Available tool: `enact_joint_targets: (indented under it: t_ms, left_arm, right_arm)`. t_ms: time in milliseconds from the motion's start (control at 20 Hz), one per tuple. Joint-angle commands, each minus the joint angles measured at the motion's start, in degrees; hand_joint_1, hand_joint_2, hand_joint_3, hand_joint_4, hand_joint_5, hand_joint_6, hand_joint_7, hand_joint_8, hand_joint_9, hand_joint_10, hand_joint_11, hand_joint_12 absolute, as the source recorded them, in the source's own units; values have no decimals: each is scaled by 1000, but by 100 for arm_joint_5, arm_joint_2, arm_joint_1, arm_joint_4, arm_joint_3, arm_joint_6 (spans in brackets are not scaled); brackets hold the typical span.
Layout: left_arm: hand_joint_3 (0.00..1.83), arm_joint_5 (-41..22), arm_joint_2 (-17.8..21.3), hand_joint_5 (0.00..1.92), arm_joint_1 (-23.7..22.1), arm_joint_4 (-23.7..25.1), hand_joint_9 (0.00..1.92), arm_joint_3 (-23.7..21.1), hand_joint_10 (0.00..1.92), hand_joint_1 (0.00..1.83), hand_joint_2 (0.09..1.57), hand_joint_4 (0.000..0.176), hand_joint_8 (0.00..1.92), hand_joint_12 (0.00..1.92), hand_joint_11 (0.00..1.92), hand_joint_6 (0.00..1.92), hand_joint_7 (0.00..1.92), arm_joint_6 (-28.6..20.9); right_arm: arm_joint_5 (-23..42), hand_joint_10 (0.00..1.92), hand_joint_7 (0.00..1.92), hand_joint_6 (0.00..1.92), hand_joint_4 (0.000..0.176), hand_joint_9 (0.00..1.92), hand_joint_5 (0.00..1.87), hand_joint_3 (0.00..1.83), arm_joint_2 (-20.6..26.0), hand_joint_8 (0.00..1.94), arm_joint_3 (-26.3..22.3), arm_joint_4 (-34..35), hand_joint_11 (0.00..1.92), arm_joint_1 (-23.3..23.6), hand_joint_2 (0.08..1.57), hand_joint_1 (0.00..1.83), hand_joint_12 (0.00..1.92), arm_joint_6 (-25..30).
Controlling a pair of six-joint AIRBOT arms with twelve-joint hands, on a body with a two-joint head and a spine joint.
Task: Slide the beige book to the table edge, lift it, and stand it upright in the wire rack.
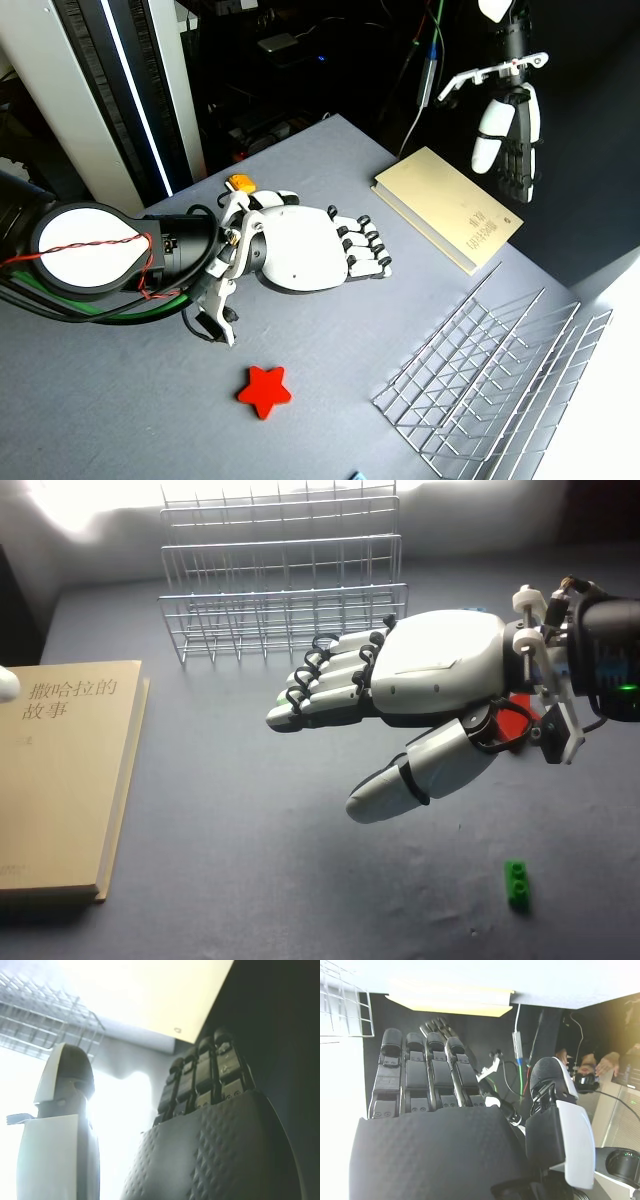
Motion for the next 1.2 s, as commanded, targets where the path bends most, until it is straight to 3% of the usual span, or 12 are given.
enact_joint_targets:
  t_ms: [0,300,600,650,700,750,800,950,1150]
  left_arm:
    - [0,507,71,0,31,-10,0,60,0,878,1131,0,0,22,24,0,0,-29]
    - [0,495,9,0,130,6,21,138,8,855,1127,0,2,39,71,0,5,-29]
    - [1,428,-62,0,-11,92,0,175,0,844,1135,0,0,37,15,0,0,-29]
    - [2,318,-42,0,-59,254,0,156,0,834,1137,0,0,38,9,0,0,-29]
    - [7,153,-47,0,-201,474,29,172,2,859,1116,0,9,218,1,0,4,-29]
    - [8,-117,-63,0,-500,796,24,213,1,856,1117,0,1,243,0,0,0,-29]
    - [7,-196,-71,0,-551,871,0,224,0,855,1134,0,0,104,0,0,0,-29]
    - [3,-271,-49,0,-558,728,3,219,1,838,1140,0,0,195,0,0,0,-29]
    - [6,-264,-32,0,-678,753,0,191,0,825,1160,0,0,42,0,0,0,-29]
  right_arm:
    - [289,6,132,5,0,112,128,0,19,5,-18,307,0,30,1157,0,398,13]
    - [296,0,114,0,0,94,121,0,167,0,-317,304,0,-39,1154,0,355,13]
    - [267,4,145,7,0,124,151,2,295,5,-473,307,0,10,1160,0,450,14]
    - [272,2,144,4,0,122,149,1,330,3,-515,307,0,8,1161,0,441,14]
    - [284,3,134,1,0,111,146,0,361,2,-548,307,0,8,1157,0,403,14]
    - [287,4,134,0,0,111,144,0,414,3,-616,306,0,9,1156,0,395,13]
    - [287,4,134,0,0,112,142,0,461,3,-682,306,0,14,1157,0,393,13]
    - [189,2,128,4,0,110,144,2,635,2,-1043,305,0,20,1167,0,387,13]
    - [-133,0,90,0,0,77,105,4,894,0,-1521,305,0,198,1177,0,349,21]
